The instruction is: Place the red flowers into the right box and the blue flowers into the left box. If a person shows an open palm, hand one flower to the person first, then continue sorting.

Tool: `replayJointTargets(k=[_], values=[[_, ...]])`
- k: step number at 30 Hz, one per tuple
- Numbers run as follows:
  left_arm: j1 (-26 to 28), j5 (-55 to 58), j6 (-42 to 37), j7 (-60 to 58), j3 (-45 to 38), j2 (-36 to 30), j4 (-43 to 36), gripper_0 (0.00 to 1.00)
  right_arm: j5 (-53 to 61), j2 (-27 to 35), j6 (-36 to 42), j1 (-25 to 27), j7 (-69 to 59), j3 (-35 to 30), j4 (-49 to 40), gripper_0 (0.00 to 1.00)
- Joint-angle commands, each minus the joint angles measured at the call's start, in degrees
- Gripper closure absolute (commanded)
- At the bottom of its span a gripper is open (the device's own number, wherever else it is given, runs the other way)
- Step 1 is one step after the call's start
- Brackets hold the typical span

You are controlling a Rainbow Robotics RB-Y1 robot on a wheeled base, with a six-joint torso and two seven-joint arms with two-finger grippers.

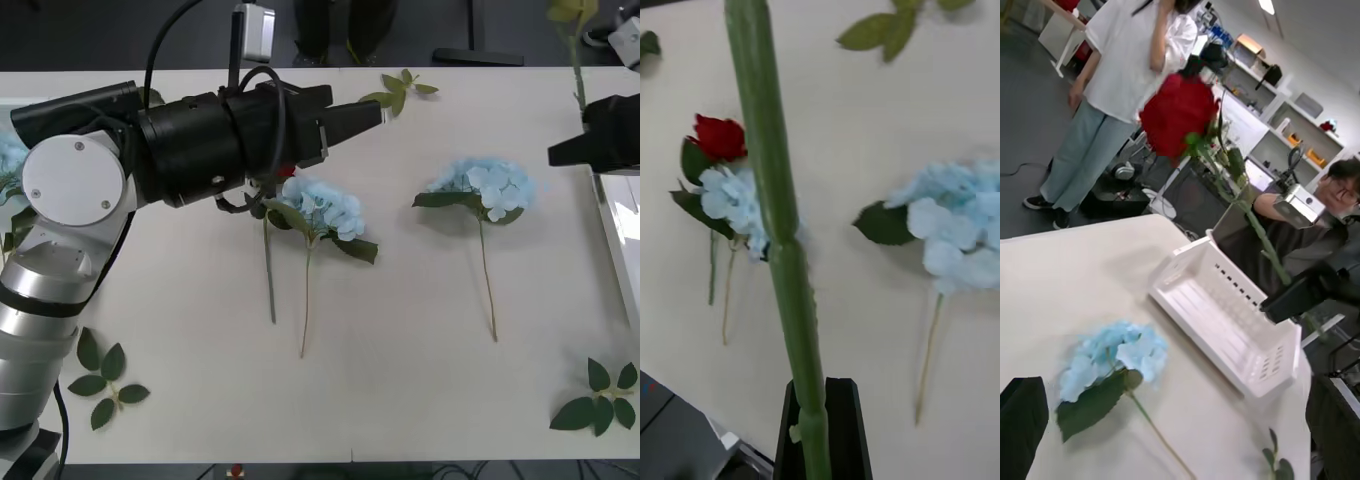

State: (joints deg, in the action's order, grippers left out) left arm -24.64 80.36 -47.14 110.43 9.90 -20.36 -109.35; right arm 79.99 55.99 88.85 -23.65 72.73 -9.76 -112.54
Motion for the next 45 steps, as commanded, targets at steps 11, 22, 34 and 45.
replayJointTargets(k=[11,22,34,45], values=[[-5.42,-20.51,-25.02,-20.7,-12.19,1.81,-1.13,0.0,-14.25,7.03,14.51,-1.31,13.93,-6.15,22.1,1.0],[-9.64,-44.24,-45.67,-35.02,-12.89,3.13,-1.39,0.0,-29.1,8.0,5.54,-1.4,33.44,-6.94,41.44,1.0],[-10.08,-58.92,-50.68,-52.34,-4.19,2.78,0.54,0.0,-37.28,6.77,-16.34,-1.4,37.92,-2.02,59.1,1.0],[-10.43,-67.62,-45.41,-57.52,5.39,2.6,9.59,0.0,-41.06,3.96,-21.35,-1.4,38.63,3.34,58.66,1.0]])
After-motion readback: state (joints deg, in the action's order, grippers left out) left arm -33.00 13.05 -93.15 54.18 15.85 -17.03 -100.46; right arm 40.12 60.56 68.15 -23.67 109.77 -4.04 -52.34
